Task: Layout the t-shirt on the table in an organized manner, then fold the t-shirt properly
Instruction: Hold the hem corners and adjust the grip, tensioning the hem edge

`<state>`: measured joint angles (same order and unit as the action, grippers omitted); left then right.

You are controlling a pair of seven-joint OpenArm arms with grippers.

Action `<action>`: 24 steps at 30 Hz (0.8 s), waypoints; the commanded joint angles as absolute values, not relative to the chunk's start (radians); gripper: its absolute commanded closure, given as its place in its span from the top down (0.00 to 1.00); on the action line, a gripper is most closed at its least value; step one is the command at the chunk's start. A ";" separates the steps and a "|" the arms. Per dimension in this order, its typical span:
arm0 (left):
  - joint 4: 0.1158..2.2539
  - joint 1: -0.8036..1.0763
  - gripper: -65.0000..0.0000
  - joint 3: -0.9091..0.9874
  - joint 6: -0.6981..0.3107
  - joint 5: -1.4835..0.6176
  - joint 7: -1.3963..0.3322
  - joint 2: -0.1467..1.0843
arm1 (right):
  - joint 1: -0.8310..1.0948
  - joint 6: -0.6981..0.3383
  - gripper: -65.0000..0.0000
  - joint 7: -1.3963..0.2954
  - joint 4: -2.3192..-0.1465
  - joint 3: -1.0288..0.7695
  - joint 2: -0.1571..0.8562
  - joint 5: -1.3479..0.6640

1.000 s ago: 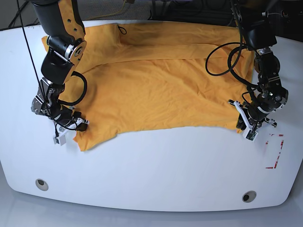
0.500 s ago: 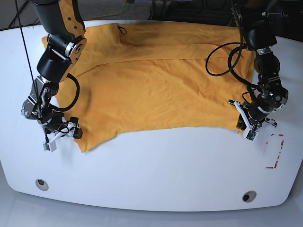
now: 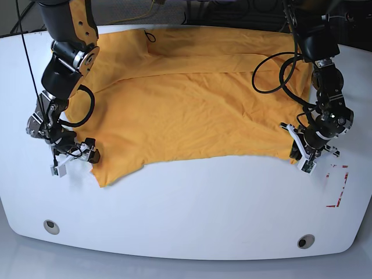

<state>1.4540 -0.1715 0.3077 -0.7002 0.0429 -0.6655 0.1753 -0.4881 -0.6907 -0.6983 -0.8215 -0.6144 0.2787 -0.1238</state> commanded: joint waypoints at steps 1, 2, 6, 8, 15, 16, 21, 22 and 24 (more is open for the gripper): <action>1.471 -0.197 0.04 0.309 -0.698 0.030 -0.647 0.188 | -0.513 -0.698 0.73 -0.647 -0.789 -0.616 0.306 -0.142; 1.471 -0.197 0.04 0.309 -0.698 0.030 -0.647 0.188 | -0.512 -0.698 0.73 -0.641 -0.782 -0.616 0.306 -0.142; 1.471 -0.197 0.04 0.309 -0.698 0.030 -0.647 0.189 | -0.501 -0.698 0.73 -0.608 -0.760 -0.616 0.306 -0.140; 1.471 -0.197 0.04 0.309 -0.698 0.030 -0.647 0.189 | -0.493 -0.698 0.73 -0.607 -0.760 -0.615 0.306 -0.142; 1.471 -0.197 0.04 0.309 -0.698 0.031 -0.647 0.189 | -0.486 -0.698 0.72 -0.624 -0.760 -0.610 0.272 -0.142; 1.471 -0.197 0.04 0.309 -0.698 0.031 -0.647 0.189 | -0.486 -0.698 0.72 -0.633 -0.760 -0.608 0.266 -0.142; 1.471 -0.197 0.04 0.309 -0.698 0.031 -0.647 0.189 | -0.484 -0.698 0.72 -0.665 -0.805 -0.608 0.239 -0.142; 1.471 -0.197 0.04 0.309 -0.698 0.031 -0.647 0.189 | -0.484 -0.698 0.72 -0.670 -0.817 -0.608 0.229 -0.139; 1.471 -0.197 0.04 0.309 -0.698 0.031 -0.647 0.189 | -0.484 -0.698 0.72 -0.679 -0.834 -0.608 0.217 -0.134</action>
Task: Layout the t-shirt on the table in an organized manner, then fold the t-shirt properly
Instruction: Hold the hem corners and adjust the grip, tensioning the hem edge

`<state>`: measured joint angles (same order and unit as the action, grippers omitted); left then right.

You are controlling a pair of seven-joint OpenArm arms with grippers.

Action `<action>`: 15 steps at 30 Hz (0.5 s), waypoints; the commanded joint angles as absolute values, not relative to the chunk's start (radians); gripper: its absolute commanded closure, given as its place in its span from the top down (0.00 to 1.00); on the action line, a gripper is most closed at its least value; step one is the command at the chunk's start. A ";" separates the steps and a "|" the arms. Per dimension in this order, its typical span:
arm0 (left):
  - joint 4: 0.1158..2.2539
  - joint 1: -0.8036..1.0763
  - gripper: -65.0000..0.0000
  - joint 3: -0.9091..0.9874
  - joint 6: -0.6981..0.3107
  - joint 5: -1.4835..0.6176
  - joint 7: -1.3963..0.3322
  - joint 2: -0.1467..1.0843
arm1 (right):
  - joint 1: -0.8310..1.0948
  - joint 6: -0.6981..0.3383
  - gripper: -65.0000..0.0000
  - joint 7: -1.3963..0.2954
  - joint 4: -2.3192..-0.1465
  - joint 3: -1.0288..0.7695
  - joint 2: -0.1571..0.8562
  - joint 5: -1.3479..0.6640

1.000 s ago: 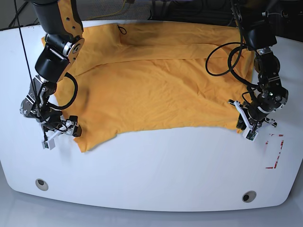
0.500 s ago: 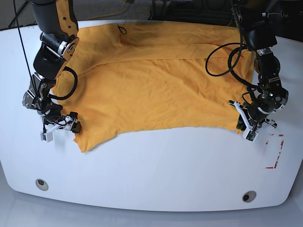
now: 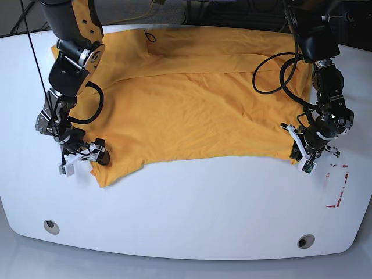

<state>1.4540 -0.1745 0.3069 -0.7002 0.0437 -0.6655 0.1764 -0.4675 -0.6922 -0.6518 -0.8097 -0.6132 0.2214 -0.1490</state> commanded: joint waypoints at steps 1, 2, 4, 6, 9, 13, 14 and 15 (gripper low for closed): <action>1.471 -0.197 0.04 0.309 -0.698 0.031 -0.647 0.189 | -0.484 -0.698 0.70 -0.682 -0.840 -0.608 0.216 -0.134; 1.471 -0.197 0.04 0.309 -0.698 0.031 -0.647 0.189 | -0.484 -0.698 0.68 -0.682 -0.845 -0.608 0.214 -0.134; 1.471 -0.197 0.04 0.309 -0.698 0.031 -0.647 0.189 | -0.484 -0.698 0.62 -0.684 -0.846 -0.608 0.214 -0.134; 1.471 -0.197 0.04 0.309 -0.698 0.031 -0.647 0.189 | -0.484 -0.698 0.55 -0.684 -0.846 -0.608 0.214 -0.134; 1.471 -0.197 0.04 0.309 -0.698 0.030 -0.647 0.189 | -0.486 -0.698 0.41 -0.684 -0.846 -0.608 0.216 -0.134; 1.471 -0.197 0.04 0.309 -0.698 0.030 -0.647 0.189 | -0.489 -0.698 0.17 -0.684 -0.846 -0.608 0.229 -0.133; 1.471 -0.197 0.04 0.309 -0.698 0.030 -0.647 0.189 | -0.489 -0.698 0.13 -0.684 -0.846 -0.607 0.234 -0.133; 1.471 -0.197 0.04 0.309 -0.698 0.030 -0.647 0.189 | -0.489 -0.698 0.08 -0.684 -0.846 -0.607 0.237 -0.133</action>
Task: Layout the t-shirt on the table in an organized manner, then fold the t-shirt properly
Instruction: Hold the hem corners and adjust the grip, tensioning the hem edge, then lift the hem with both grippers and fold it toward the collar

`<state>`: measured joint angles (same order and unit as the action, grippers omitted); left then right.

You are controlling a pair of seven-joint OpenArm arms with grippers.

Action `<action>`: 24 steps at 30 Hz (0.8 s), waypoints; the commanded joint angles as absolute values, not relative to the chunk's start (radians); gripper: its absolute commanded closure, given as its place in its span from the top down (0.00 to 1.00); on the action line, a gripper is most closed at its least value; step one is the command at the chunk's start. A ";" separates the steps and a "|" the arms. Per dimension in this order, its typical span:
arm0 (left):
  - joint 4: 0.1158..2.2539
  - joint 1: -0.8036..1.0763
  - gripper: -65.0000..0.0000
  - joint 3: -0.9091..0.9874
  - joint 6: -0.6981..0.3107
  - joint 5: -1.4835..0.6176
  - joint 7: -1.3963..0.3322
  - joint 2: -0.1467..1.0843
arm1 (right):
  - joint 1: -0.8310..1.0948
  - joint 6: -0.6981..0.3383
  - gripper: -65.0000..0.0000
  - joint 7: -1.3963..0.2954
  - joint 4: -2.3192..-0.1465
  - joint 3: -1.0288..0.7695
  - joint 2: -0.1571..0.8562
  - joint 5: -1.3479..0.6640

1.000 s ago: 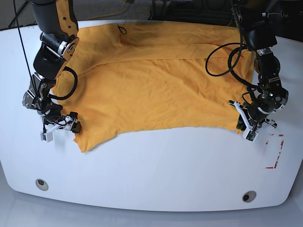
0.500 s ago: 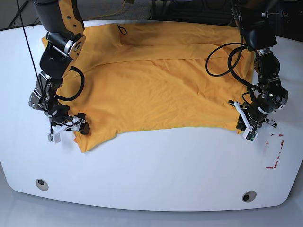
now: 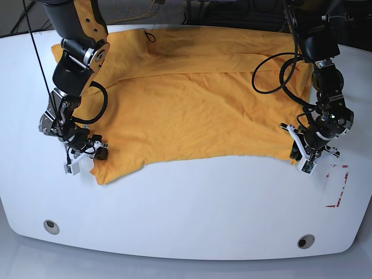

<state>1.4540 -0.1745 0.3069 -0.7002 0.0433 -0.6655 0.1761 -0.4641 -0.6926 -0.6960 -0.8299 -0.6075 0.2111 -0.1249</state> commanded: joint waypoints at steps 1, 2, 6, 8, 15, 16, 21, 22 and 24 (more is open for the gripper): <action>1.471 -0.197 0.04 0.309 -0.698 0.030 -0.647 0.189 | -0.490 -0.698 0.04 -0.685 -0.848 -0.607 0.240 -0.133; 1.471 -0.197 0.04 0.309 -0.698 0.030 -0.647 0.189 | -0.490 -0.698 0.02 -0.691 -0.849 -0.605 0.242 -0.134; 1.472 -0.197 0.04 0.309 -0.698 0.028 -0.647 0.189 | -0.489 -0.698 0.02 -0.745 -0.926 -0.605 0.245 -0.134; 1.477 -0.197 0.04 0.309 -0.698 0.027 -0.647 0.189 | -0.484 -0.698 0.02 -0.782 -0.987 -0.605 0.245 -0.134; 1.531 -0.197 0.04 0.309 -0.698 0.027 -0.647 0.186 | -0.446 -0.698 0.02 -0.955 -1.219 -0.607 0.240 -0.142; 1.535 -0.197 0.04 0.309 -0.698 0.027 -0.648 0.186 | -0.441 -0.698 0.02 -0.972 -1.250 -0.607 0.240 -0.142; 1.564 -0.196 0.04 0.309 -0.698 0.027 -0.651 0.185 | -0.401 -0.698 0.02 -1.084 -1.408 -0.608 0.232 -0.143; 1.570 -0.194 0.04 0.309 -0.698 0.027 -0.653 0.185 | -0.394 -0.698 0.02 -1.101 -1.432 -0.608 0.232 -0.143; 1.578 -0.193 0.04 0.309 -0.698 0.027 -0.653 0.185 | -0.375 -0.698 0.02 -1.133 -1.486 -0.608 0.219 -0.143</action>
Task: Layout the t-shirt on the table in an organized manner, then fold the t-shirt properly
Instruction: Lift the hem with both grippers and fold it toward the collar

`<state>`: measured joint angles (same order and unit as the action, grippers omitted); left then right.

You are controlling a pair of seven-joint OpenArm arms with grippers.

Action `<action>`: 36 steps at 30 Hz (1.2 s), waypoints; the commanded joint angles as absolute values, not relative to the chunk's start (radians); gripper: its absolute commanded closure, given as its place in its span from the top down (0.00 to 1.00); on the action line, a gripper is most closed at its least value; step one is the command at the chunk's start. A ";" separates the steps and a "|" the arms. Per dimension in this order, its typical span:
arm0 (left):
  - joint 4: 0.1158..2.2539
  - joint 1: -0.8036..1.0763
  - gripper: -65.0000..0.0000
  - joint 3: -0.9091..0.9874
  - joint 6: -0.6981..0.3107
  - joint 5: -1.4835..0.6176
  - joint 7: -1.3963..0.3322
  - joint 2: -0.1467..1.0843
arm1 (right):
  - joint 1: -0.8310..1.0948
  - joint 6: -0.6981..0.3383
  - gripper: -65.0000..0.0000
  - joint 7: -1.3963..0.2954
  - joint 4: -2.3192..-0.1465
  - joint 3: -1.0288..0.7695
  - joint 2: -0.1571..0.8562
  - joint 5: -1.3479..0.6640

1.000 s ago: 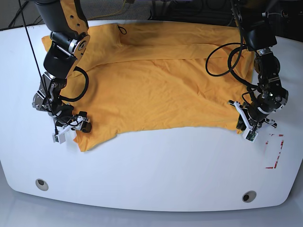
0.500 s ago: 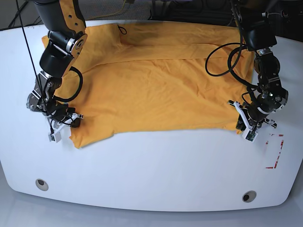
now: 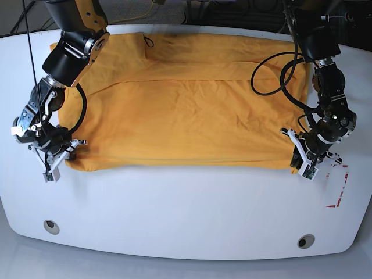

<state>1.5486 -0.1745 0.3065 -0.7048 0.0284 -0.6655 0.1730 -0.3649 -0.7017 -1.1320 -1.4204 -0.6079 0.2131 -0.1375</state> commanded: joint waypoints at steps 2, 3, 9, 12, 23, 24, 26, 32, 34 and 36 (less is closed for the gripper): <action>1.578 -0.191 0.04 0.309 -0.698 0.027 -0.653 0.186 | -0.354 -0.698 0.02 -1.162 -1.537 -0.608 0.213 -0.143; 1.578 -0.191 0.04 0.309 -0.698 0.027 -0.653 0.186 | -0.341 -0.698 0.02 -1.171 -1.558 -0.608 0.213 -0.143; 1.583 -0.156 0.04 0.309 -0.698 0.027 -0.688 0.189 | -0.282 -0.698 0.02 -1.259 -1.678 -0.608 0.205 -0.143; 1.592 -0.142 0.04 0.309 -0.698 0.027 -0.717 0.189 | -0.262 -0.698 0.02 -1.303 -1.716 -0.608 0.185 -0.143; 1.666 -0.027 0.04 0.309 -0.698 0.030 -0.845 0.186 | -0.133 -0.698 0.02 -1.382 -1.845 -0.607 0.143 -0.145; 1.679 -0.005 0.04 0.309 -0.698 0.028 -0.863 0.186 | -0.120 -0.698 0.02 -1.391 -1.853 -0.607 0.143 -0.145; 1.698 0.021 0.04 0.309 -0.698 0.028 -0.871 0.186 | -0.102 -0.698 0.02 -1.396 -1.862 -0.607 0.143 -0.145; 1.738 0.108 0.04 0.309 -0.698 0.028 -0.872 0.186 | -0.036 -0.698 0.02 -1.396 -1.876 -0.607 0.142 -0.145; 1.738 0.131 0.04 0.309 -0.698 0.031 -0.872 0.186 | -0.019 -0.698 0.02 -1.396 -1.873 -0.607 0.142 -0.145; 1.738 0.151 0.04 0.309 -0.698 0.031 -0.872 0.186 | 0.002 -0.698 0.02 -1.396 -1.873 -0.607 0.142 -0.145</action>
